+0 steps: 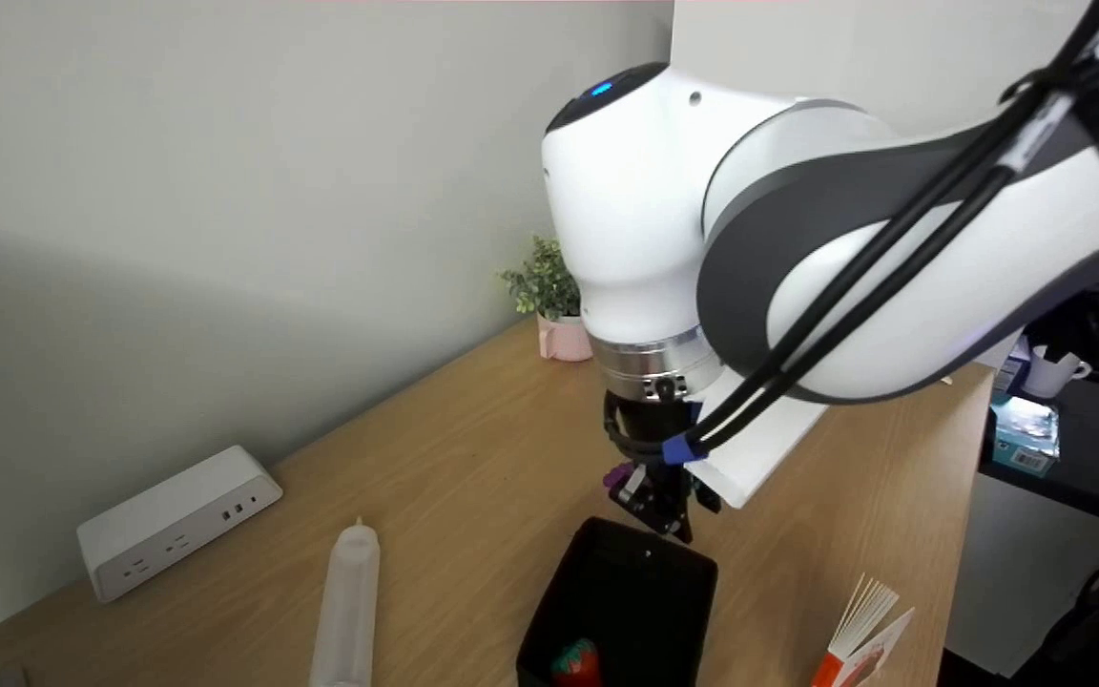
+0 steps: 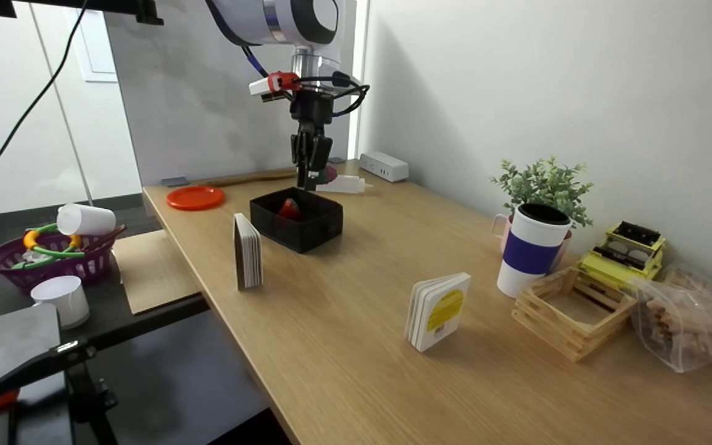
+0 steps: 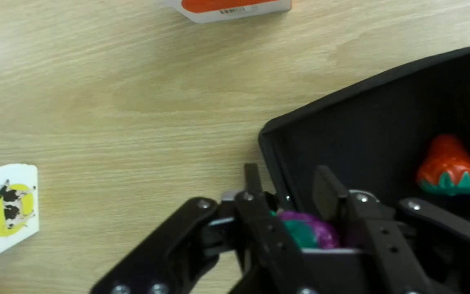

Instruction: Take the plastic grapes and strawberry from the black box one at a time and put them on the table

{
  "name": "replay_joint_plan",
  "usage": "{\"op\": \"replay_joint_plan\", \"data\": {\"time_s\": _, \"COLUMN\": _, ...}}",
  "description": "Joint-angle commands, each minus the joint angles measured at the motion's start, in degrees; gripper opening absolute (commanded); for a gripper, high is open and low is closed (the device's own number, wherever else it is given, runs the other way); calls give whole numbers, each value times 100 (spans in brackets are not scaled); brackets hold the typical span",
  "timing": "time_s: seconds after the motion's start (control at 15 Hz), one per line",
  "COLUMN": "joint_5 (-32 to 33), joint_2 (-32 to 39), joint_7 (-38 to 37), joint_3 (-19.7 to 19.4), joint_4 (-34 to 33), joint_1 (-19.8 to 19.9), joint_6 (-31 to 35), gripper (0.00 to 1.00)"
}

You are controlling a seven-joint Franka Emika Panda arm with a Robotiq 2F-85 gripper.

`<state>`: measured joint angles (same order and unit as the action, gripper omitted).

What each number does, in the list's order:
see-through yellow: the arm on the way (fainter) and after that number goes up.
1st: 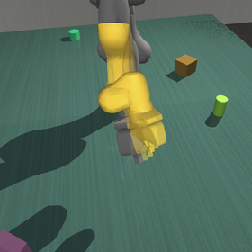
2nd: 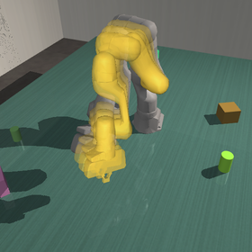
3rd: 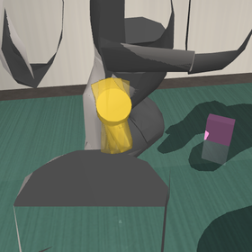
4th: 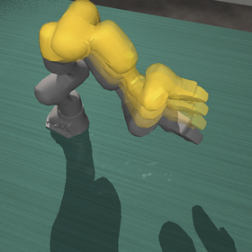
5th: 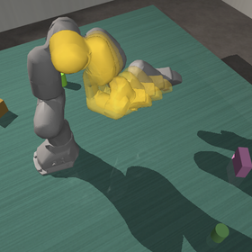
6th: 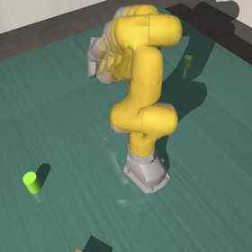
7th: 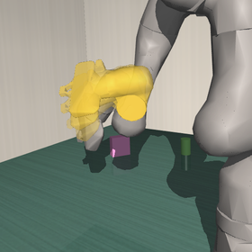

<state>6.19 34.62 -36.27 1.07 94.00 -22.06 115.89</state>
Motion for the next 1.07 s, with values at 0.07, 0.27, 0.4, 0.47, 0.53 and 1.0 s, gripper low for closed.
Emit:
{"op": "replay_joint_plan", "data": {"time_s": 0.07, "joint_5": -246, "joint_2": -486, "joint_7": -262, "joint_3": 26, "joint_4": 909, "joint_1": 351, "joint_6": 521, "gripper": 12}}
{"op": "replay_joint_plan", "data": {"time_s": 0.27, "joint_5": -835, "joint_2": -402, "joint_7": -2, "joint_3": 103, "joint_4": 1331, "joint_1": 785, "joint_6": 1180, "gripper": 12}}
{"op": "replay_joint_plan", "data": {"time_s": 0.4, "joint_5": -1430, "joint_2": -268, "joint_7": 304, "joint_3": 160, "joint_4": 1611, "joint_1": 1128, "joint_6": 1629, "gripper": 12}}
{"op": "replay_joint_plan", "data": {"time_s": 0.47, "joint_5": -1723, "joint_2": -200, "joint_7": 514, "joint_3": 199, "joint_4": 1713, "joint_1": 1277, "joint_6": 1803, "gripper": 12}}
{"op": "replay_joint_plan", "data": {"time_s": 0.53, "joint_5": -2018, "joint_2": -98, "joint_7": 797, "joint_3": 254, "joint_4": 1771, "joint_1": 1438, "joint_6": 1956, "gripper": 12}}
{"op": "replay_joint_plan", "data": {"time_s": 1.0, "joint_5": -2943, "joint_2": 486, "joint_7": 1723, "joint_3": 405, "joint_4": 1497, "joint_1": 1893, "joint_6": 1872, "gripper": 12}}
